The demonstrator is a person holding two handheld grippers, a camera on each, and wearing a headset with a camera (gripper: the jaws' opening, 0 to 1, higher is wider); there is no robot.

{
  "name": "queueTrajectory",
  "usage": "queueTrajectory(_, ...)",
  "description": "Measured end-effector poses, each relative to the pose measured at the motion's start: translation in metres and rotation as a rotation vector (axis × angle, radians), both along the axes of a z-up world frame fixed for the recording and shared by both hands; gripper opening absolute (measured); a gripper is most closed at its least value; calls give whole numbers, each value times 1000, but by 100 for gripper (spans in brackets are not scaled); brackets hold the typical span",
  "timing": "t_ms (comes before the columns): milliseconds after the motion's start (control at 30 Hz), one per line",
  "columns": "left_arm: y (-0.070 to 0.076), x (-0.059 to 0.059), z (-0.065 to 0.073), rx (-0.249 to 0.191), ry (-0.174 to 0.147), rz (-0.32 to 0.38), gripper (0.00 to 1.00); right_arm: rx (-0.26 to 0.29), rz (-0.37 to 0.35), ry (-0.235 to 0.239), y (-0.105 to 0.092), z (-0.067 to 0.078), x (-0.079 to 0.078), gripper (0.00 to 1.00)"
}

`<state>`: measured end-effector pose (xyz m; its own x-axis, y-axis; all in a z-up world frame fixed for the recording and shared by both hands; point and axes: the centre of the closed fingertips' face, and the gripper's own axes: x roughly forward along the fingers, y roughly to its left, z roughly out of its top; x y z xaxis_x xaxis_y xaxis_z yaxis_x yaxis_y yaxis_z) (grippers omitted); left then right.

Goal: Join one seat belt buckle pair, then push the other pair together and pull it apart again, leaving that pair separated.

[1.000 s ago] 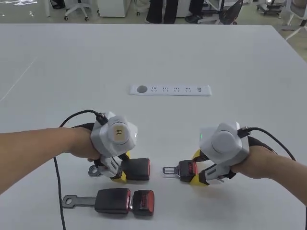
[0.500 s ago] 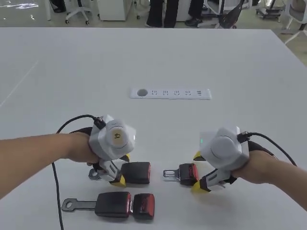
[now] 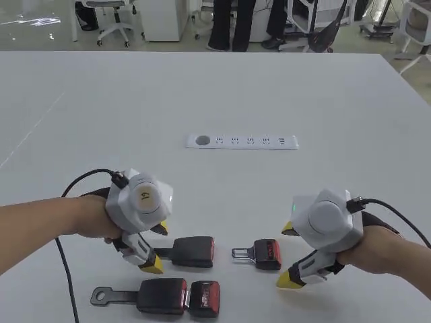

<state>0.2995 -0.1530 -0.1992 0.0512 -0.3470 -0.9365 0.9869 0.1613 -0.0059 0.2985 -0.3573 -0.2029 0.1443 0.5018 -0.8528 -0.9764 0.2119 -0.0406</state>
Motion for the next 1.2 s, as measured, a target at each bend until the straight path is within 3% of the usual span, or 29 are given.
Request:
queueTrajectory(367,29,-15,6,-28,13,76,47,33,-53,11,-9,6,-17,62)
queueTrajectory(400,26,-15,8,-10,17,85,47,36,-58,12,-11,7,-19,63)
queueTrajectory(433,27,-15,9,-18,15,94,47,41,-64,13,-12,8,-21,63)
queueTrajectory(467,40,-12,12,-23,-8,138,48,46,-69,11,-12,9,-22,64)
queueTrajectory(533,55,-14,15,-41,-10,159,48,53,-81,11,-14,10,-24,65)
queueTrajectory(567,55,-15,16,-59,-10,178,49,56,-86,10,-15,11,-25,65)
queueTrajectory(600,52,-22,19,-97,12,184,50,59,-90,10,-16,13,-27,65)
queueTrajectory(667,52,-26,24,-124,6,216,51,66,-107,9,-19,16,-30,66)
queueTrajectory(767,52,-35,32,-210,-11,272,52,87,-137,9,-22,16,-34,68)
queueTrajectory(900,59,-44,36,-289,-19,328,55,117,-166,4,-24,19,-43,72)
queueTrajectory(1067,58,-59,41,-387,-65,381,60,167,-204,-10,-23,24,-56,76)
queueTrajectory(1200,63,-70,42,-431,-86,399,64,184,-226,-5,-26,23,-66,77)
